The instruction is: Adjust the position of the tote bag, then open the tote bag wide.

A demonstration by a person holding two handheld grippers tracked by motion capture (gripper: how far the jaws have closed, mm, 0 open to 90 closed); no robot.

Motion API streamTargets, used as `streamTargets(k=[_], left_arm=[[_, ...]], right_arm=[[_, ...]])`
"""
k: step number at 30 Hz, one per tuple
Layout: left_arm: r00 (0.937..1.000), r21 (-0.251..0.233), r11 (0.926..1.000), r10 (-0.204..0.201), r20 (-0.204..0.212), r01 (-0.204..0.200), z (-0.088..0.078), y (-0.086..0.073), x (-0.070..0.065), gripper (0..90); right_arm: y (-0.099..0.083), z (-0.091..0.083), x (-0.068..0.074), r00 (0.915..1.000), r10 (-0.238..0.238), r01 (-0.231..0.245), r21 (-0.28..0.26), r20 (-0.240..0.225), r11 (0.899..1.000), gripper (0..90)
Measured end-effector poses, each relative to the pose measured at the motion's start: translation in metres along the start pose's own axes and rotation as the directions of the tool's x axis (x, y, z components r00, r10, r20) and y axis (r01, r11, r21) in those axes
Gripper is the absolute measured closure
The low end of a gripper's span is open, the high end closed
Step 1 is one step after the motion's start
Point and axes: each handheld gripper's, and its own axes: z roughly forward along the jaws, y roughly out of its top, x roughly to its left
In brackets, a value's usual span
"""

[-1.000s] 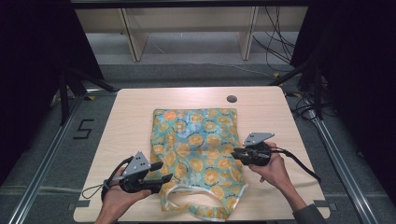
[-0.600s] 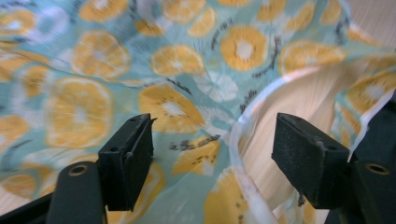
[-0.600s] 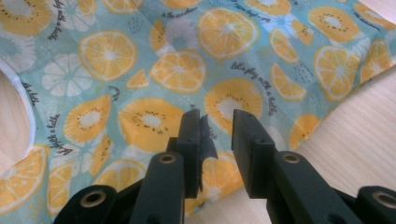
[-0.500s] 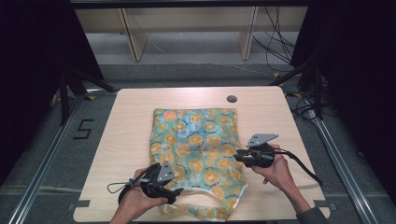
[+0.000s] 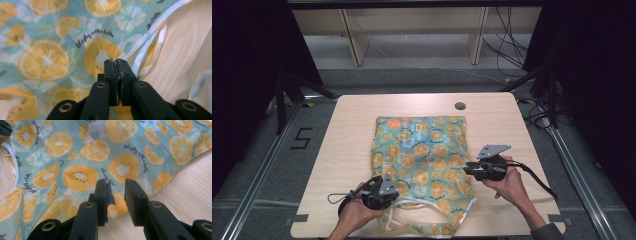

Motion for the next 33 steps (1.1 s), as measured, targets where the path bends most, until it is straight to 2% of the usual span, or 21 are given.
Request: streamTargets(k=[2, 4, 5, 9, 11, 12, 13, 14, 15, 16, 18, 19, 20, 22, 23, 25, 27, 29, 30, 31, 33], left_arm=[[0.9998, -0.030, 0.9995, 0.004, -0.017, -0.004, -0.004, 0.003, 0.002, 89.2], [0.9999, -0.053, 0.9986, 0.008, -0.011, -0.008, -0.010, 0.007, 0.004, 89.5], [0.9998, -0.076, 0.9970, 0.011, -0.017, -0.012, -0.018, 0.011, 0.008, 89.5], [0.9982, -0.096, 0.9949, 0.025, -0.054, -0.030, -0.031, 0.020, 0.020, 89.5], [0.9976, -0.137, 0.9906, -0.008, -0.068, -0.002, -0.042, 0.027, 0.037, 89.5], [0.9976, -0.137, 0.9906, -0.008, -0.068, -0.002, -0.042, 0.027, 0.037, 89.5], [0.9942, -0.179, 0.9838, -0.031, -0.103, 0.012, -0.044, 0.030, 0.044, 89.5], [0.9937, -0.178, 0.9839, -0.035, -0.107, 0.015, -0.045, 0.033, 0.050, 89.5], [0.9900, -0.201, 0.9789, -0.061, -0.127, 0.035, -0.045, 0.037, 0.060, 89.5], [0.9900, -0.201, 0.9789, -0.061, -0.127, 0.035, -0.045, 0.037, 0.060, 89.5], [0.9888, -0.205, 0.9776, -0.078, -0.127, 0.050, -0.044, 0.043, 0.074, 89.5], [0.9879, -0.213, 0.9745, -0.096, -0.121, 0.069, -0.043, 0.044, 0.080, 89.5], [0.9873, -0.229, 0.9713, -0.096, -0.127, 0.065, -0.043, 0.045, 0.089, 89.5], [0.9807, -0.243, 0.9636, -0.147, -0.129, 0.112, -0.040, 0.045, 0.098, 89.5], [0.9814, -0.228, 0.9676, -0.141, -0.130, 0.109, -0.039, 0.046, 0.107, 89.5], [0.9791, -0.216, 0.9666, -0.166, -0.118, 0.138, -0.034, 0.047, 0.118, 89.5], [0.9722, -0.208, 0.9637, -0.196, -0.128, 0.167, -0.029, 0.048, 0.133, 89.5], [0.9700, -0.203, 0.9625, -0.208, -0.127, 0.179, -0.027, 0.048, 0.138, 89.5], [0.9725, -0.197, 0.9661, -0.194, -0.128, 0.167, -0.026, 0.047, 0.141, 89.5], [0.9694, -0.186, 0.9646, -0.212, -0.124, 0.187, -0.024, 0.047, 0.144, 89.5], [0.9720, -0.187, 0.9663, -0.202, -0.121, 0.177, -0.023, 0.047, 0.147, 89.5]], right_arm=[[-0.001, 0.002, 0.000, 1.0000, -0.008, 0.008, -0.009, -0.004, 1.000, 72.6], [0.000, 0.001, 0.000, 0.9999, -0.005, 0.005, -0.005, 0.011, 1.000, 73.0], [0.000, 0.001, 0.000, 0.9999, -0.004, 0.004, -0.003, 0.010, 1.000, 73.0], [-0.001, 0.001, 0.001, 1.0000, 0.004, -0.004, 0.003, 0.000, 1.000, 73.3], [-0.001, 0.001, 0.001, 1.0000, 0.010, -0.010, 0.005, 0.000, 1.000, 73.4], [-0.001, 0.001, 0.001, 1.0000, 0.010, -0.010, 0.005, 0.000, 1.000, 73.4], [-0.001, 0.001, 0.001, 1.0000, 0.008, -0.008, 0.004, -0.002, 1.000, 73.4], [-0.001, 0.001, 0.002, 0.9998, 0.021, -0.021, 0.006, -0.002, 1.000, 73.4], [-0.002, 0.002, 0.001, 0.9999, 0.013, -0.013, 0.004, -0.002, 1.000, 73.5], [-0.002, 0.002, 0.001, 0.9999, 0.013, -0.013, 0.004, -0.002, 1.000, 73.5], [-0.002, 0.002, 0.001, 0.9999, 0.014, -0.014, 0.006, 0.005, 1.000, 73.4], [-0.002, 0.002, 0.001, 0.9998, 0.017, -0.017, 0.010, 0.005, 1.000, 73.4], [-0.002, 0.002, 0.000, 0.9998, 0.015, -0.015, 0.008, 0.012, 1.000, 73.5], [-0.003, 0.001, 0.000, 0.9999, 0.010, -0.010, 0.007, 0.009, 1.000, 73.7], [-0.003, 0.001, 0.000, 0.9999, 0.003, -0.004, 0.003, 0.010, 1.000, 73.7], [-0.002, -0.001, 0.002, 0.9999, 0.009, -0.009, 0.004, -0.006, 1.000, 73.7], [-0.001, -0.003, 0.003, 1.0000, 0.002, -0.002, -0.006, -0.007, 1.000, 73.6], [-0.001, -0.003, 0.005, 0.9999, 0.012, -0.012, -0.013, -0.011, 1.000, 73.5], [-0.001, -0.003, 0.007, 0.9996, 0.012, -0.013, -0.027, -0.024, 1.000, 72.5], [0.000, -0.006, 0.008, 0.9998, -0.003, 0.002, -0.021, -0.019, 1.000, 68.8], [0.000, -0.007, 0.010, 0.9998, -0.004, 0.003, -0.027, -0.021, 1.000, 66.2]])
